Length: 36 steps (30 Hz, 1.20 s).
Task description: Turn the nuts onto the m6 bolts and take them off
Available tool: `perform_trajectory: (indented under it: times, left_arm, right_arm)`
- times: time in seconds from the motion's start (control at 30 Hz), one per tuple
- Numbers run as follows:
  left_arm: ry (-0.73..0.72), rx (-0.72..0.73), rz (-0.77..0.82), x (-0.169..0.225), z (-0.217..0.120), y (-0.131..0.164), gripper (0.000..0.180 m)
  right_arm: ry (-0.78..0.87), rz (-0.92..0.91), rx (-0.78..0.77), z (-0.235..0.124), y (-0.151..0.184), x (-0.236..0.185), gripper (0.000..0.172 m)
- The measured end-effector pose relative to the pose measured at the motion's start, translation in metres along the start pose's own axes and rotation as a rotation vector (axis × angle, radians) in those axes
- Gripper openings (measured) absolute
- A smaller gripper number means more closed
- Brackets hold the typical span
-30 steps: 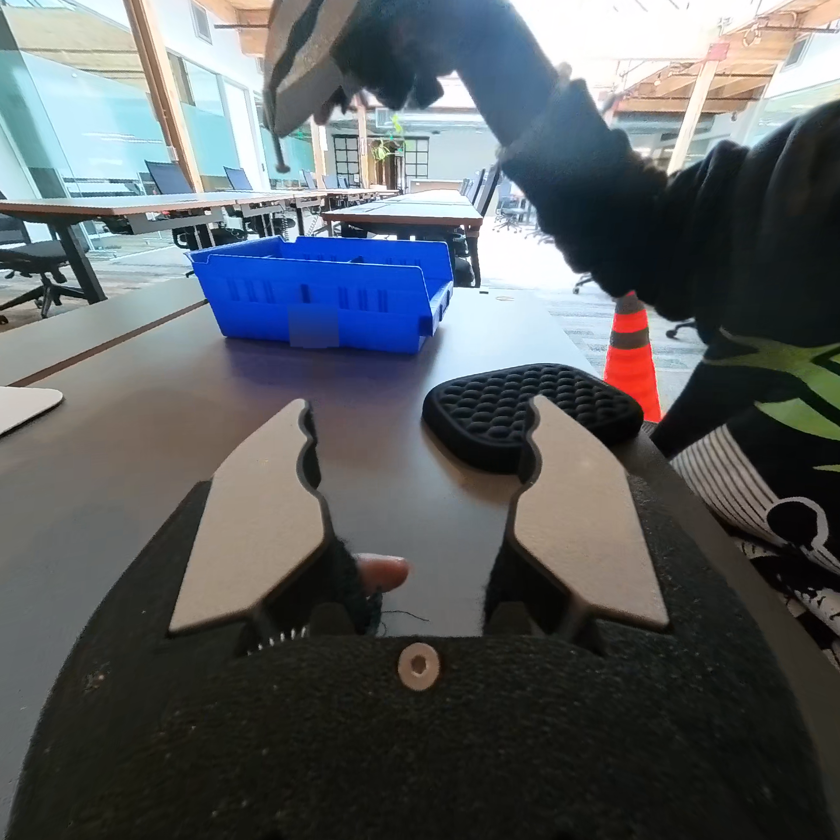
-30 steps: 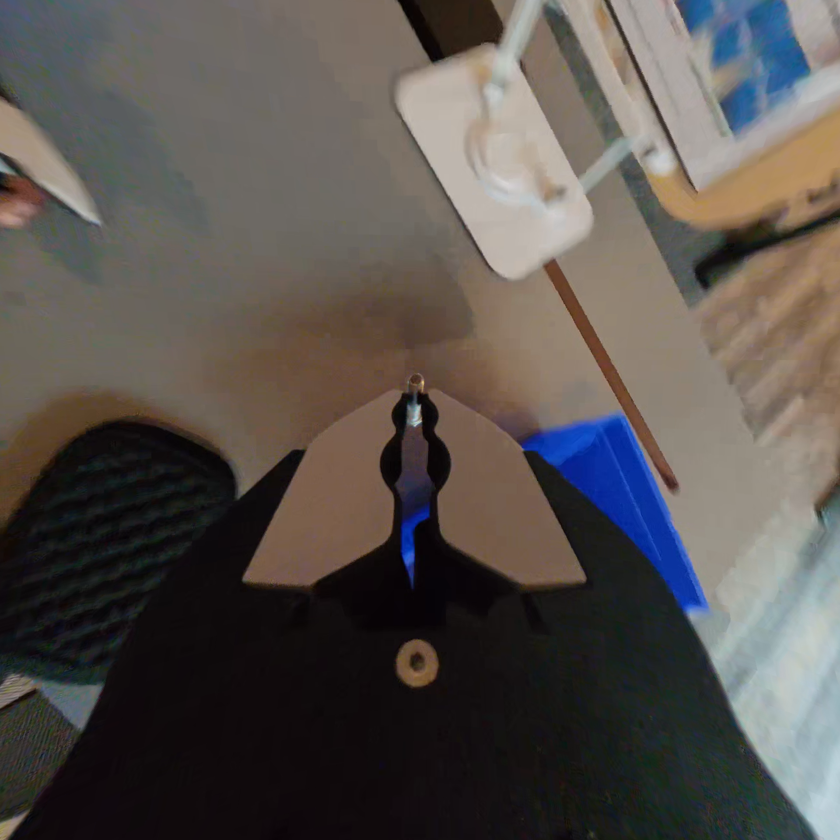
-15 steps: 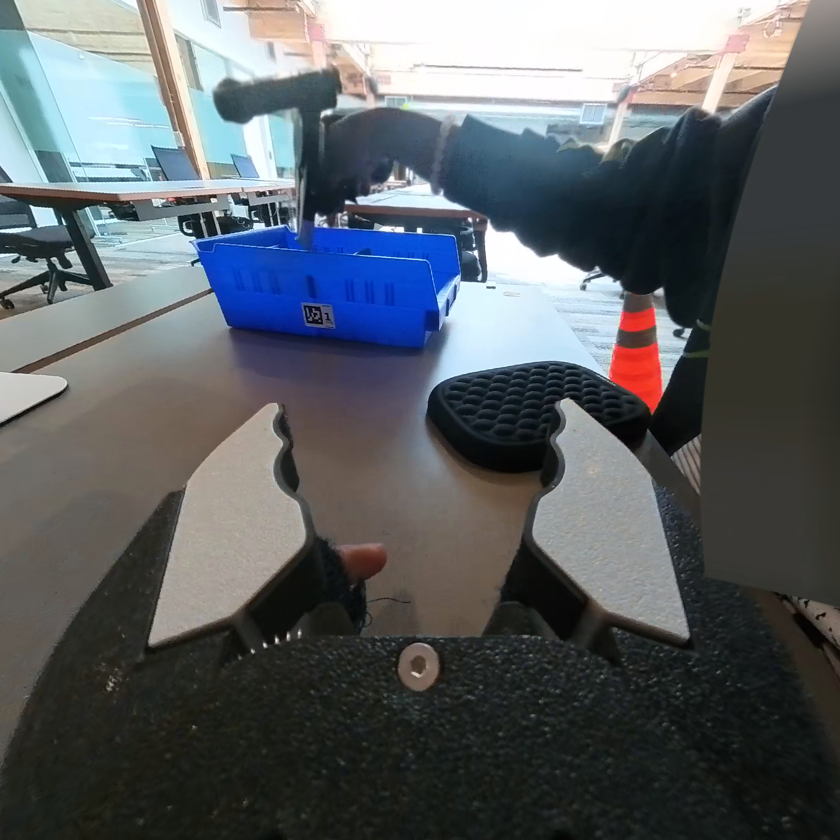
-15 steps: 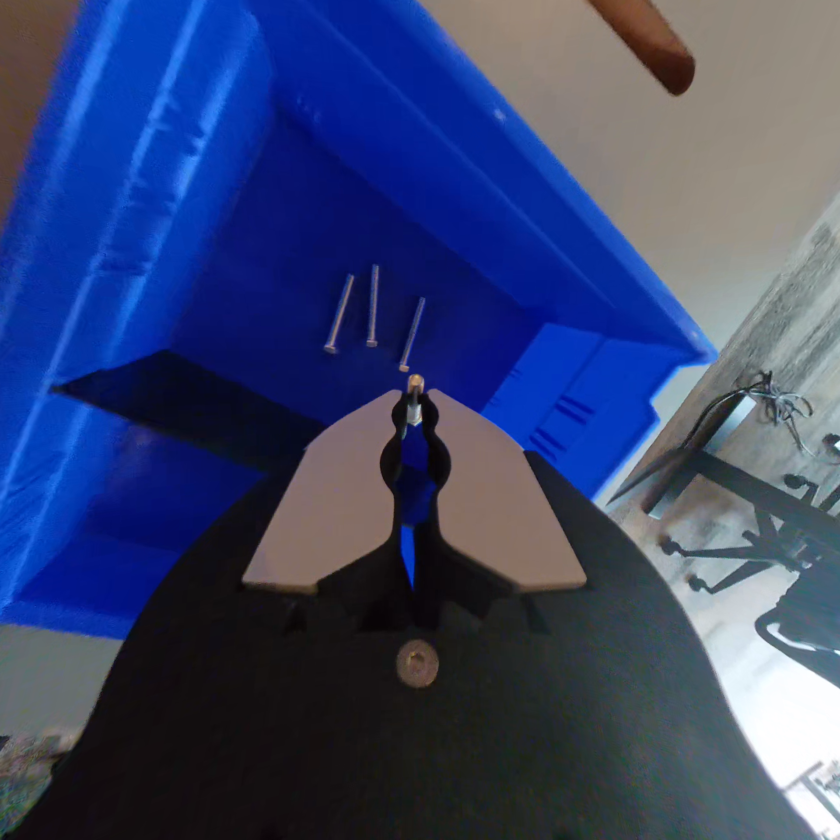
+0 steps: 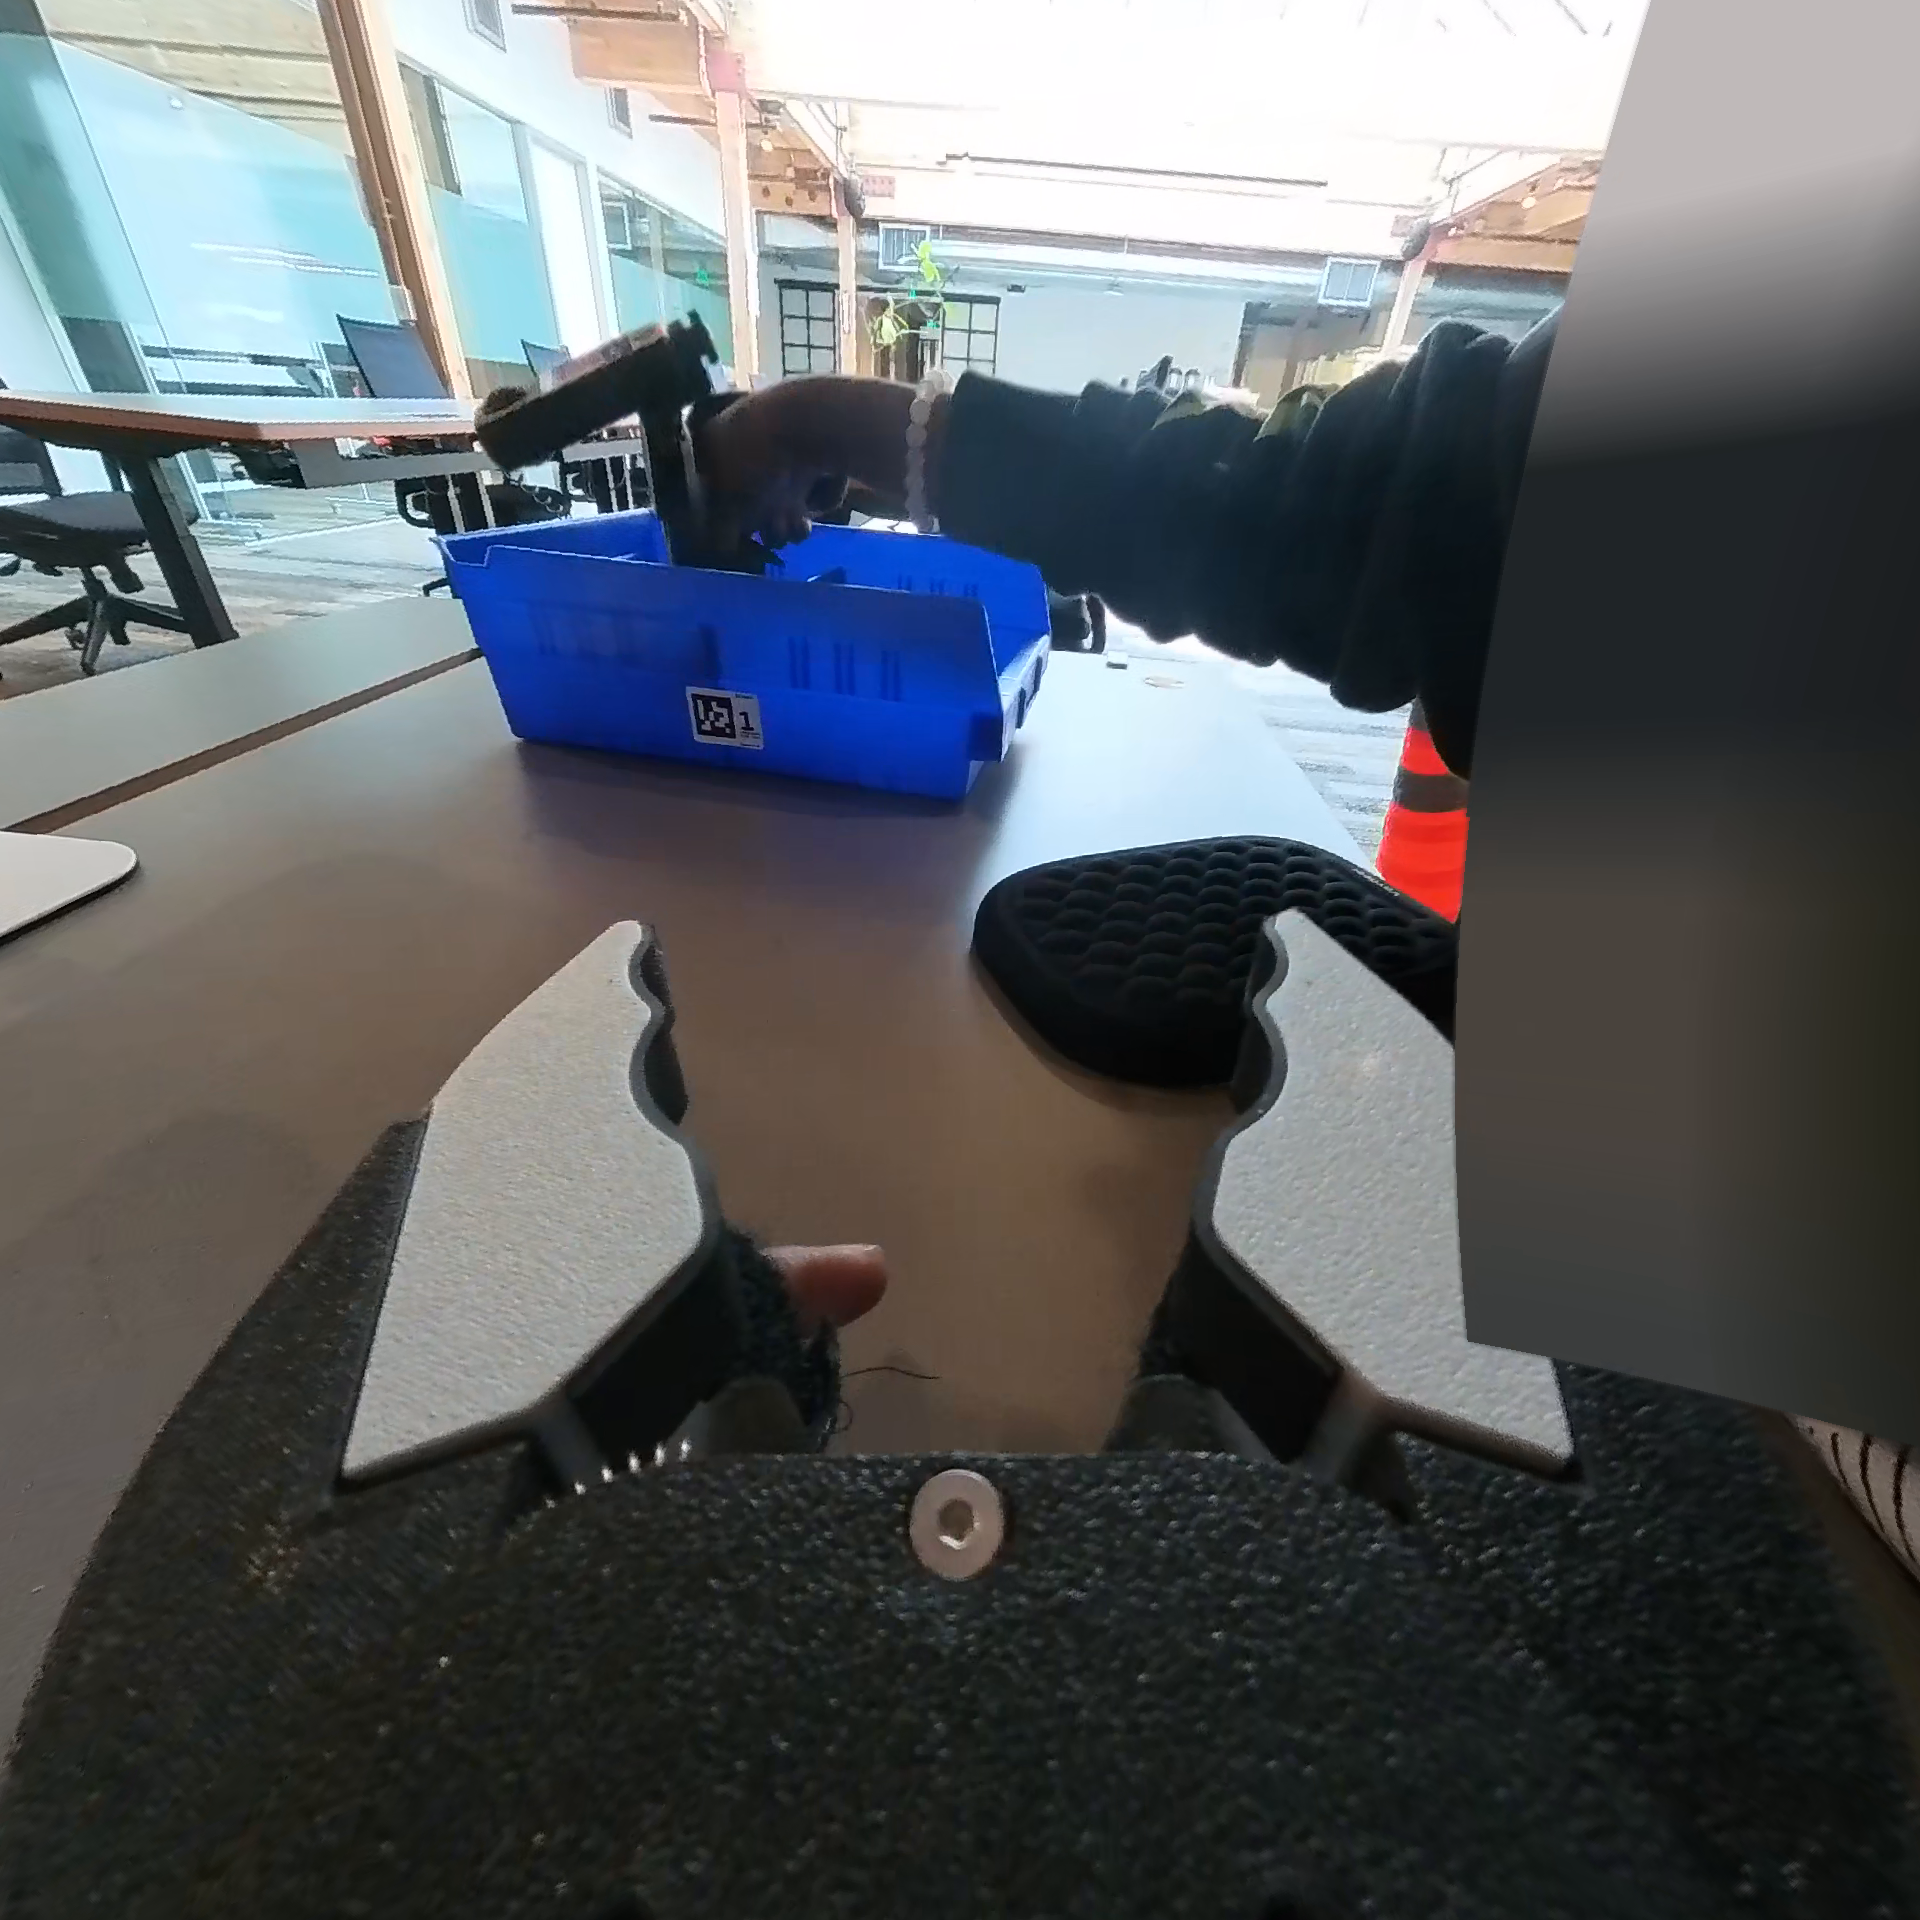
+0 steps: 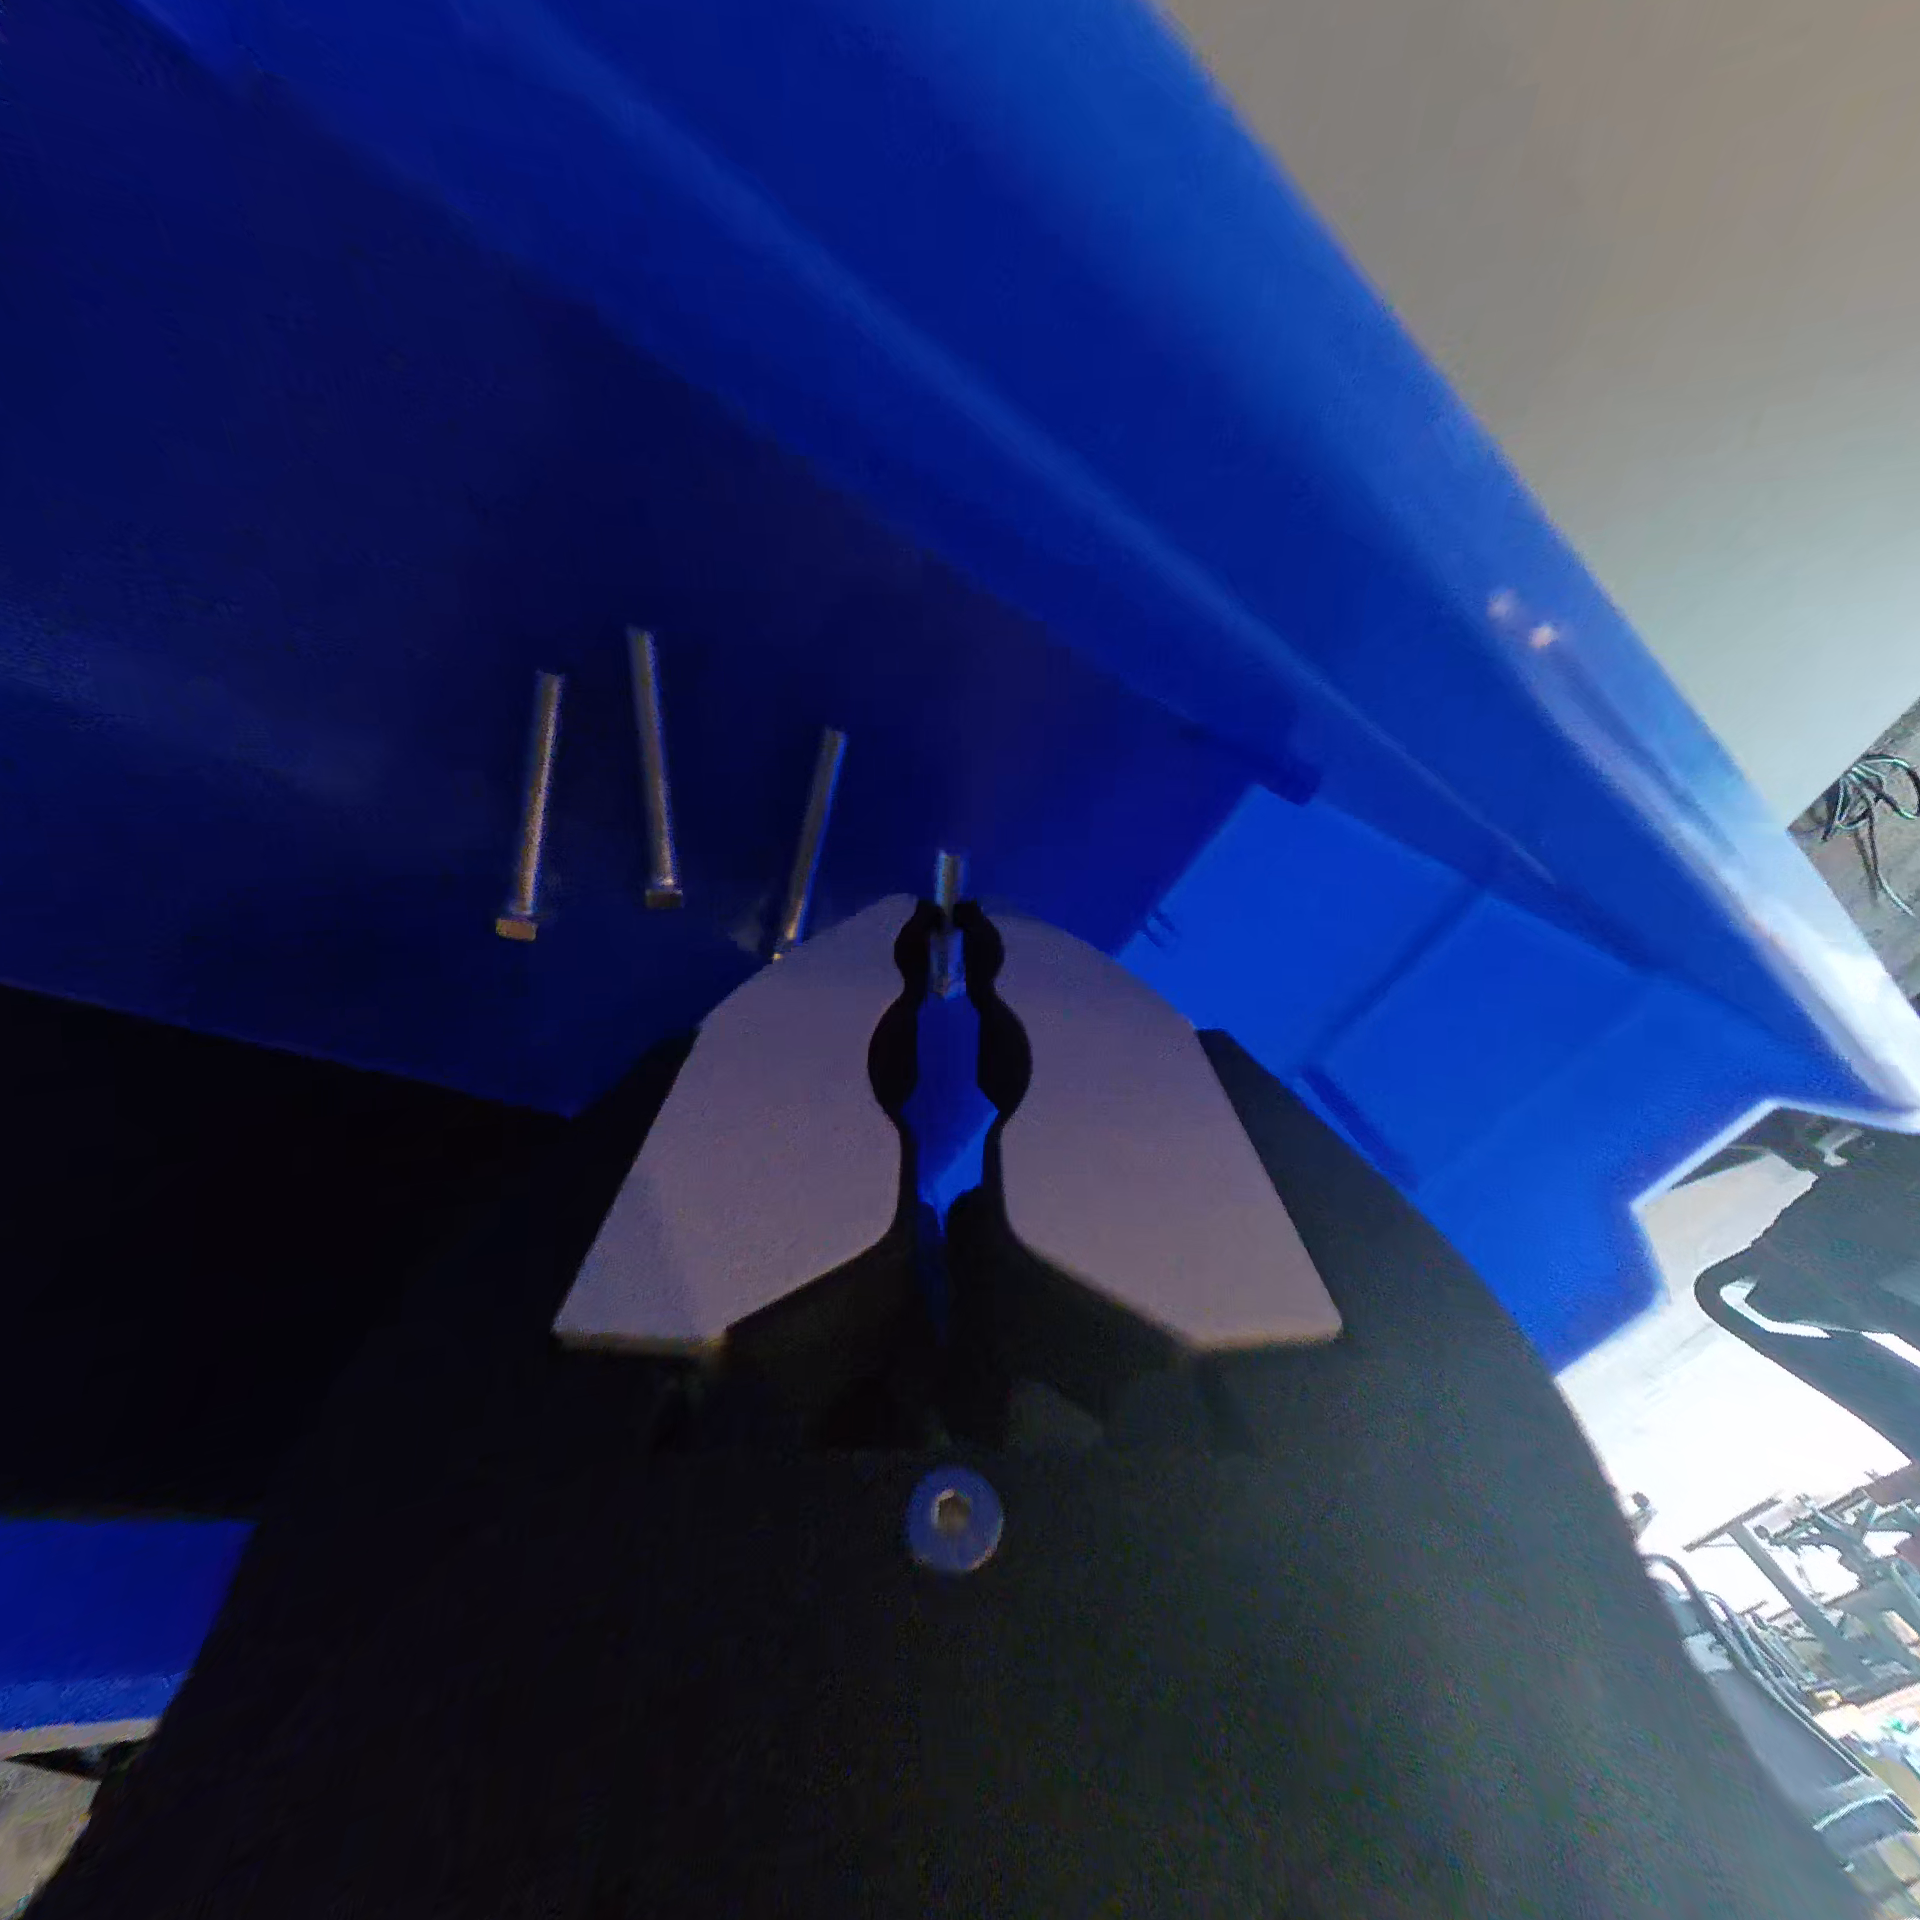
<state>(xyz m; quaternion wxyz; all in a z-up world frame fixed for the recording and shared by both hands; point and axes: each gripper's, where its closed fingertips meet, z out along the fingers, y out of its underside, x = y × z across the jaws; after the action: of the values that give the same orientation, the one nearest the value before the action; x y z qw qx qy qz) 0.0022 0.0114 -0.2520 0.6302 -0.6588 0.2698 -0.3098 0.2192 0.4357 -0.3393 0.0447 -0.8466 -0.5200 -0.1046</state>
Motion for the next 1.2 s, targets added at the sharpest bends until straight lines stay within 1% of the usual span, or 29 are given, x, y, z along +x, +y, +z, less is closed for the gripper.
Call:
perform_trajectory:
  times: [0.23, 0.33, 0.43, 0.57, 0.67, 0.77, 0.87, 1.0, 1.2]
  left_arm:
    - [-0.004, 0.005, -0.01, -0.001, -0.001, -0.001, 0.104]
    - [-0.015, 0.004, -0.012, -0.003, -0.001, 0.0, 0.103]
    - [-0.031, 0.008, -0.021, -0.005, -0.001, -0.001, 0.102]
    - [-0.068, 0.009, -0.023, -0.012, -0.003, -0.001, 0.1]
    - [-0.117, 0.018, -0.004, -0.018, -0.006, -0.003, 0.097]
    - [-0.21, 0.034, 0.023, -0.031, -0.014, -0.011, 0.094]
    - [-0.342, 0.049, 0.046, -0.049, -0.027, -0.024, 0.093]
    - [-0.534, 0.066, 0.08, -0.068, -0.054, -0.042, 0.092]
    - [-0.846, 0.037, 0.109, -0.087, -0.103, -0.06, 0.092]
  right_arm:
    - [0.0, 0.035, 0.026, 0.008, -0.005, 0.001, 0.008]
    - [0.022, 0.067, 0.063, 0.003, -0.006, 0.006, 0.016]
    - [0.056, 0.12, 0.195, -0.018, -0.014, 0.011, 0.022]
    - [0.099, 0.191, 0.44, -0.061, -0.021, 0.006, 0.044]
    - [0.142, 0.25, 0.637, -0.096, -0.017, -0.002, 0.056]
    - [0.176, 0.313, 0.817, -0.127, -0.005, -0.015, 0.066]
    - [0.215, 0.356, 0.945, -0.152, 0.011, -0.033, 0.079]
    - [0.253, 0.378, 1.079, -0.181, 0.03, -0.064, 0.097]
    - [0.298, 0.406, 1.242, -0.22, 0.057, -0.109, 0.117]
